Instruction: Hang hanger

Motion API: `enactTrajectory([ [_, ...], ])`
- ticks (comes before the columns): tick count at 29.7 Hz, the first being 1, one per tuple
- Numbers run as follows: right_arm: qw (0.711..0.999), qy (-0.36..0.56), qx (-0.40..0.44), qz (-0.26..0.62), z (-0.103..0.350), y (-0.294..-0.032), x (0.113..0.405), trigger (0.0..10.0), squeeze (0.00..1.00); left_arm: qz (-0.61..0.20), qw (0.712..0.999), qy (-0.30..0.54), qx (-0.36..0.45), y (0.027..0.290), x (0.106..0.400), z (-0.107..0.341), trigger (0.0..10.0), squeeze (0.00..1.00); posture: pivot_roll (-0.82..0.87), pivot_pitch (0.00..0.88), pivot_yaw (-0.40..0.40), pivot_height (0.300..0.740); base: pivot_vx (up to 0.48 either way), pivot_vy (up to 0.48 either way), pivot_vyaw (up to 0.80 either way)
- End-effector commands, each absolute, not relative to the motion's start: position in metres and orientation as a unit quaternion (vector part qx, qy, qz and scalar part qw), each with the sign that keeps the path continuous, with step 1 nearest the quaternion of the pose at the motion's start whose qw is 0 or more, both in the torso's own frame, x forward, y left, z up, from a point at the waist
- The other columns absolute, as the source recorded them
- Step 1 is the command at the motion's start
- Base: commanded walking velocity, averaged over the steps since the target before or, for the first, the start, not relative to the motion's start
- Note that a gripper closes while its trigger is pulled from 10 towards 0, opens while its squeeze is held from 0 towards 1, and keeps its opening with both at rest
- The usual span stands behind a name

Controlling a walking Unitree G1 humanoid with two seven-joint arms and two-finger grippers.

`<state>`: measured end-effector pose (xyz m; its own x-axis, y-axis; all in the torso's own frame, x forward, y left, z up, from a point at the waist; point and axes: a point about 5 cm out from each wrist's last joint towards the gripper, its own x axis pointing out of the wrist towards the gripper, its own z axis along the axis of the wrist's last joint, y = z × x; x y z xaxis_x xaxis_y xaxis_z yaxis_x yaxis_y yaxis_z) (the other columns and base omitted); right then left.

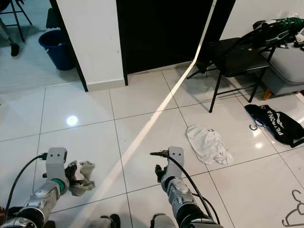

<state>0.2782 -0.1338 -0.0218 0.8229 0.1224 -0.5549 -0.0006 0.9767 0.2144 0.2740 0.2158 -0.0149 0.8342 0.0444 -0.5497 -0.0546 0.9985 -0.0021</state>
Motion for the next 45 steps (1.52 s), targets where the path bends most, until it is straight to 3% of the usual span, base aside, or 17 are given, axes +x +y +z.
enactTrajectory([
  [1,0.945,0.310,0.103,0.032,-0.028,-0.133,0.272,10.0,0.00,0.029,0.951,0.309,-0.006,0.218,0.266,-0.023,10.0,0.00,0.04,0.052,0.055,0.740,0.000,0.000,0.00],
  [13,0.943,0.315,0.101,0.041,-0.029,-0.126,0.270,10.0,0.00,0.030,0.949,0.315,-0.002,0.219,0.263,-0.025,10.0,0.00,0.06,0.058,0.042,0.740,0.000,0.000,0.00],
  [31,0.935,0.329,0.087,0.100,-0.030,-0.090,0.266,10.0,0.00,0.035,0.944,0.327,0.015,0.224,0.258,-0.028,10.0,0.00,0.11,0.065,0.016,0.740,0.000,0.000,0.00],
  [40,0.941,0.317,0.076,0.086,-0.027,-0.101,0.270,10.0,0.00,0.021,0.943,0.332,0.028,0.221,0.259,-0.028,10.0,0.00,0.07,0.087,0.043,0.740,0.000,0.000,0.00],
  [41,0.950,0.298,0.072,0.063,-0.025,-0.114,0.273,10.0,0.00,0.012,0.941,0.337,0.038,0.221,0.260,-0.027,10.0,0.00,0.04,0.084,0.083,0.740,0.000,0.000,0.00],
  [45,0.958,0.273,0.077,0.033,-0.021,-0.127,0.277,10.0,0.00,0.000,0.939,0.337,0.066,0.224,0.261,-0.026,10.0,0.00,0.02,0.080,0.109,0.740,0.000,0.000,0.00],
])
